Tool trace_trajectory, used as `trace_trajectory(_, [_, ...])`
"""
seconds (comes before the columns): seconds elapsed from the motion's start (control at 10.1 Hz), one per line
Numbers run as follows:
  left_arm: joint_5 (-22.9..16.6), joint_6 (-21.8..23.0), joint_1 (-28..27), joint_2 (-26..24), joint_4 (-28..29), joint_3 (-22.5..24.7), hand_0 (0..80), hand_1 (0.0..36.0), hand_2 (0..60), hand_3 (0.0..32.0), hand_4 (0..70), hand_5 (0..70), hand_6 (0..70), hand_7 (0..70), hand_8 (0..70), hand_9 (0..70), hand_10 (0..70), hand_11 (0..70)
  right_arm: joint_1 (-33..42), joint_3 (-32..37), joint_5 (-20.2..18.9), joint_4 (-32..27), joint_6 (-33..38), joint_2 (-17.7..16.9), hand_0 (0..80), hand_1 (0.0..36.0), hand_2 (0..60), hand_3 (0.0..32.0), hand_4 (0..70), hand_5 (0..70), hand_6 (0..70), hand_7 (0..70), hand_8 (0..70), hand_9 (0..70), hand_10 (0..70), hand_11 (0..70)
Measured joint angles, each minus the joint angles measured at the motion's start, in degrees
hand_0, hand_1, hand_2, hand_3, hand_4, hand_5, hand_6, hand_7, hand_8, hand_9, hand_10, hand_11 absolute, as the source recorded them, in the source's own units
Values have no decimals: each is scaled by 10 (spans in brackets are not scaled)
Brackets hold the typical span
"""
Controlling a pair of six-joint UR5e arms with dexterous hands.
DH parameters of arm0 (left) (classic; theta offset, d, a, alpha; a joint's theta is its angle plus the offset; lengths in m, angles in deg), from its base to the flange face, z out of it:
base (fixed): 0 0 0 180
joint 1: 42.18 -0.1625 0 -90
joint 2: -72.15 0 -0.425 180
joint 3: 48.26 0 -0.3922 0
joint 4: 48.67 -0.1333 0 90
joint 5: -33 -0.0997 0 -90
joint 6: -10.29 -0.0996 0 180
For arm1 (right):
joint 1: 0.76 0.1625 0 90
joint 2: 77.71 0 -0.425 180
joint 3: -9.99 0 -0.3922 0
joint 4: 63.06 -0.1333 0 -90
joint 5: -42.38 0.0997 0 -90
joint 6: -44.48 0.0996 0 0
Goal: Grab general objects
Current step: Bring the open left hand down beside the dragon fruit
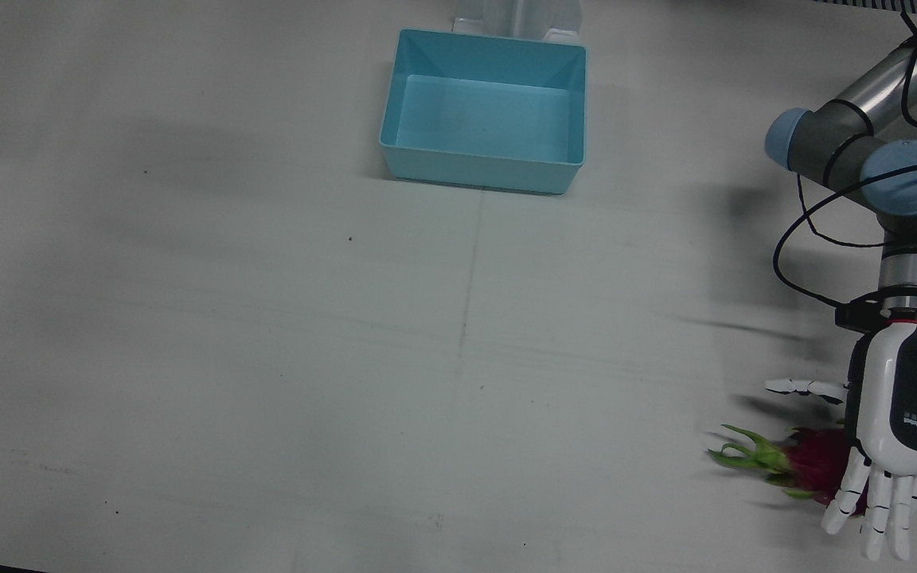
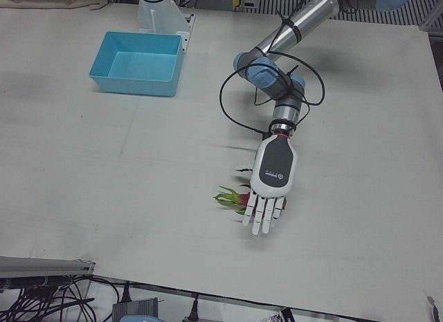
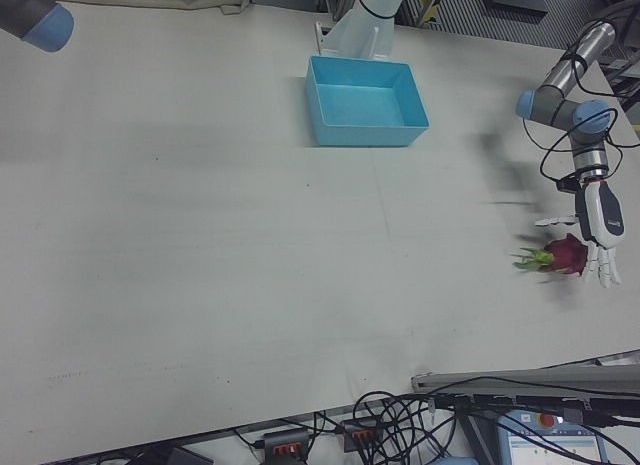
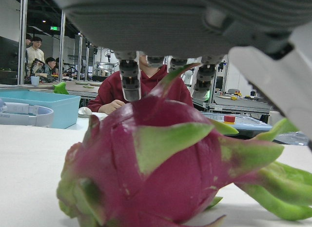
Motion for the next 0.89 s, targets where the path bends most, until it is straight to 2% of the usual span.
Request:
trace_trajectory(0.1, [0, -1, -1, 0, -2, -2, 533, 203, 85, 0, 76, 114, 22, 73, 33, 0, 111, 179, 0, 0, 0, 0, 0, 0, 0, 0, 0, 0, 0, 0, 0, 0, 0, 0, 0, 0])
trace_trajectory(0.3, [0, -5, -1, -3, -10, -5, 532, 220, 158, 0, 93, 134, 34, 85, 30, 3, 128, 203, 0, 0, 0, 0, 0, 0, 0, 0, 0, 0, 0, 0, 0, 0, 0, 0, 0, 0])
trace_trajectory(0.5, [0, -26, -1, -15, -20, -6, 528, 232, 233, 0, 131, 164, 49, 128, 43, 11, 139, 219, 0, 0, 0, 0, 0, 0, 0, 0, 0, 0, 0, 0, 0, 0, 0, 0, 0, 0])
trace_trajectory(0.59, [0, -35, -1, -19, -23, -8, 517, 239, 306, 0, 138, 178, 59, 159, 54, 17, 145, 227, 0, 0, 0, 0, 0, 0, 0, 0, 0, 0, 0, 0, 0, 0, 0, 0, 0, 0])
trace_trajectory(0.69, [1, -41, -1, -21, -25, -9, 507, 261, 460, 0, 164, 219, 83, 208, 75, 27, 153, 238, 0, 0, 0, 0, 0, 0, 0, 0, 0, 0, 0, 0, 0, 0, 0, 0, 0, 0])
trace_trajectory(0.79, [3, -44, -1, -23, -25, -14, 495, 283, 600, 0, 270, 331, 129, 310, 123, 48, 154, 236, 0, 0, 0, 0, 0, 0, 0, 0, 0, 0, 0, 0, 0, 0, 0, 0, 0, 0])
trace_trajectory(0.89, [8, -45, -1, -27, -25, -25, 493, 305, 600, 0, 580, 507, 191, 446, 192, 123, 166, 247, 0, 0, 0, 0, 0, 0, 0, 0, 0, 0, 0, 0, 0, 0, 0, 0, 0, 0])
